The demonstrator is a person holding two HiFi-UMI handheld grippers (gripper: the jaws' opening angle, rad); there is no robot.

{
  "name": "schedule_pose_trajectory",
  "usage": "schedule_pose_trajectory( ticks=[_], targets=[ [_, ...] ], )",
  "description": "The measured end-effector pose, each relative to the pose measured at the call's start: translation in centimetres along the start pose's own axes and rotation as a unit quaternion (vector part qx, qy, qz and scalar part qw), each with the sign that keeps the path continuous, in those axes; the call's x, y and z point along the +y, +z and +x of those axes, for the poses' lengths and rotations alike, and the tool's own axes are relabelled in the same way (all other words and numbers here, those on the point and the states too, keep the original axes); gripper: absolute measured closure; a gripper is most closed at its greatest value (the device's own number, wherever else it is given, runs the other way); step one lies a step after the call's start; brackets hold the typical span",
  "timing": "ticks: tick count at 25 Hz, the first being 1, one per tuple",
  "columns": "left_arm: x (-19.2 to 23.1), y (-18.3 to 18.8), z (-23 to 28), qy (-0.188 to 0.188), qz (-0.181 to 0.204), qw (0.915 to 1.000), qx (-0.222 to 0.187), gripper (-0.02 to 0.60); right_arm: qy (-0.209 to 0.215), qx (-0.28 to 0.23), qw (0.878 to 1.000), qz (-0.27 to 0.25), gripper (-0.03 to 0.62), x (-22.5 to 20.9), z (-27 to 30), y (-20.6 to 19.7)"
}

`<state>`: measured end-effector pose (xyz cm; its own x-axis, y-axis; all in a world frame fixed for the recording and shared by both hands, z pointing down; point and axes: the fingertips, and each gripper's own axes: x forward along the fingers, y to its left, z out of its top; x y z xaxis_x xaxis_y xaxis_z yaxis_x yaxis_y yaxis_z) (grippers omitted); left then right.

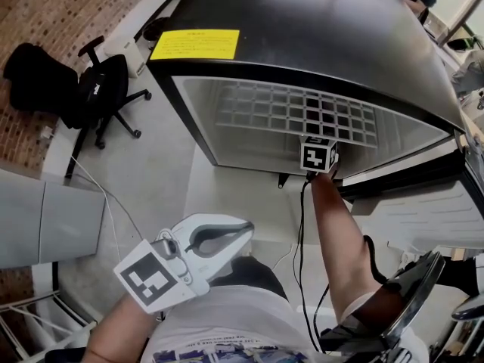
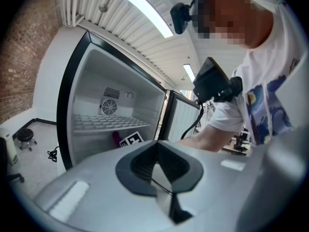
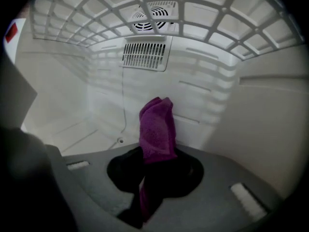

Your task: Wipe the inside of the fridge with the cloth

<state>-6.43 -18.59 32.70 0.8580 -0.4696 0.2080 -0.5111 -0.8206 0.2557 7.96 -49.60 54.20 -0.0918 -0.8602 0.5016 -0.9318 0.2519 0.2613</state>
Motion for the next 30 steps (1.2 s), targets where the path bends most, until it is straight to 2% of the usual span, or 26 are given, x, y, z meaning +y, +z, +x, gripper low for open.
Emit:
schedule_pose_trajectory(
  ticks=[14, 30],
  targets=[
    [1.0, -0.1, -1.6, 0.025, -0.018, 0.9995, -0.010, 0.575, 0.057, -0.003, 0.998, -0.019, 0.540, 5.8, 0.4, 1.0],
    [0.7, -0.5, -5.4, 0.057, -0.026, 0.9979, -0.019, 0.575, 0.135, -0.031, 0.990, -0.019, 0.540, 15.1, 0.0, 4.4]
  ],
)
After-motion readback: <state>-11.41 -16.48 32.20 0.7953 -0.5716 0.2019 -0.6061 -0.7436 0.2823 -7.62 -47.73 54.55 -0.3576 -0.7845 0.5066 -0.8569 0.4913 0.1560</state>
